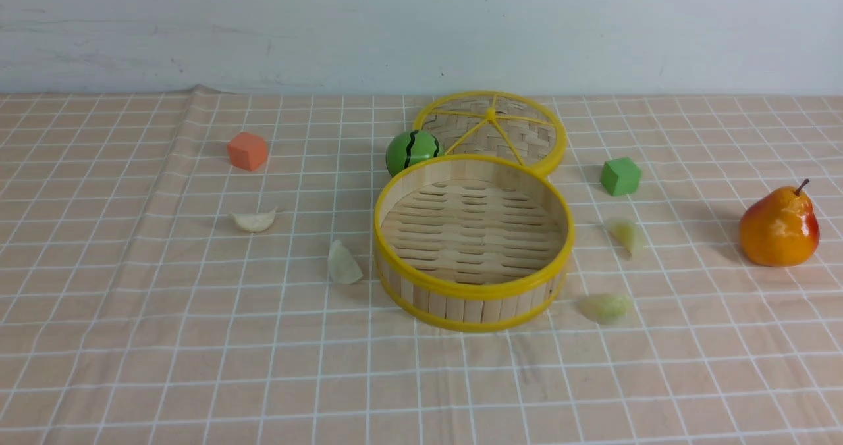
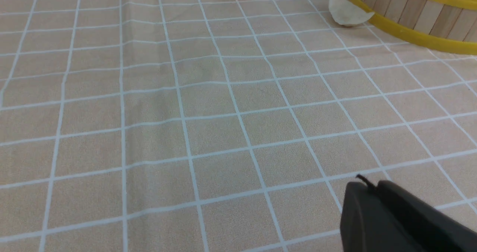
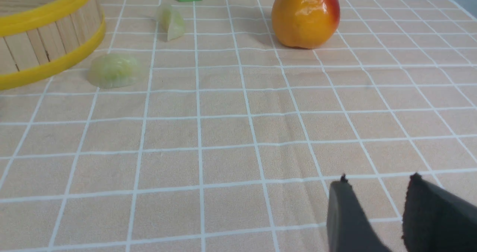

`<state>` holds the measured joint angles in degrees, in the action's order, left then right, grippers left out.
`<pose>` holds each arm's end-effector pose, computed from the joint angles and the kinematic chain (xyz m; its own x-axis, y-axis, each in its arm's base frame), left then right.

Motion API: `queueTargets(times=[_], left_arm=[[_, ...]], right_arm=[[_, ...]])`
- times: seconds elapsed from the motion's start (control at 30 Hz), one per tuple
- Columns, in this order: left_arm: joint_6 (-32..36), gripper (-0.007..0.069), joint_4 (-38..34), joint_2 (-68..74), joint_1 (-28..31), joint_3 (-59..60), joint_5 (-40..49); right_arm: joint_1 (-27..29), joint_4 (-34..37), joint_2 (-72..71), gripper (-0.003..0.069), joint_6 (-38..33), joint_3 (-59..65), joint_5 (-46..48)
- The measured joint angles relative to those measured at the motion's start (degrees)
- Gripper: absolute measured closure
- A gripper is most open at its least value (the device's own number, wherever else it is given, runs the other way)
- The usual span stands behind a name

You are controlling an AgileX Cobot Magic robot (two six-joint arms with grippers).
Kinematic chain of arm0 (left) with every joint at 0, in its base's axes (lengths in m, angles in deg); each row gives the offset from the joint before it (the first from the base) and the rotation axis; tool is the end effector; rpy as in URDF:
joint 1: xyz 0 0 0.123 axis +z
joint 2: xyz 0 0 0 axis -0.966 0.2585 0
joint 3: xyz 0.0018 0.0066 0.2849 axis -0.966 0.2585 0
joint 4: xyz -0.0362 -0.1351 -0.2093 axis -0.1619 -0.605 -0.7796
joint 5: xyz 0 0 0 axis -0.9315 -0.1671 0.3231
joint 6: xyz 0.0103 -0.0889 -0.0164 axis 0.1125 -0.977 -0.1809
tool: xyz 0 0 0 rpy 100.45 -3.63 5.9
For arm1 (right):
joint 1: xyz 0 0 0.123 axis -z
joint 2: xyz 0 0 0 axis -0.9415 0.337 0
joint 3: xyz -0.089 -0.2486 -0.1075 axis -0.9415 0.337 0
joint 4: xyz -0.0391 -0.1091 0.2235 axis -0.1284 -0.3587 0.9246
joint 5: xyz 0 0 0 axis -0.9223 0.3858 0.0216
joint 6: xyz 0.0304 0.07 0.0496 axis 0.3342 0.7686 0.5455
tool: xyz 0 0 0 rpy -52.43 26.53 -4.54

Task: Put the dumplings into the steamer on the table with the brown tablecloth.
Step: 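Reach for and grasp a dumpling on the table with the left gripper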

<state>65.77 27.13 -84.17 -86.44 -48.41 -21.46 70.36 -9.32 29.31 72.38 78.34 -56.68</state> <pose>0.0504 -0.0127 0.1675 -0.3394 -0.0199 -0.9404 0.1941 0.9768 -0.0907 0.0518 -0.0076 0.1740 -0.2966 0.0260 -0.9547 0.0885 0.9961 -0.0004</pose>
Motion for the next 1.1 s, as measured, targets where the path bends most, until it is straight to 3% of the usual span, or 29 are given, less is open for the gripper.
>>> queueTargets(times=[0.77,0.97,1.1], left_arm=[[0.00,0.0588,0.36,0.00,0.00,0.00,-0.64],[0.00,0.0586,0.42,0.00,0.00,0.00,-4.95],[0.00,0.0586,0.62,0.00,0.00,0.00,-13.08]], right_arm=[[0.00,0.00,0.00,0.0420,0.00,0.00,0.00],[0.00,0.00,0.00,0.0420,0.00,0.00,0.00],[0.00,0.00,0.00,0.0420,0.00,0.00,0.00]])
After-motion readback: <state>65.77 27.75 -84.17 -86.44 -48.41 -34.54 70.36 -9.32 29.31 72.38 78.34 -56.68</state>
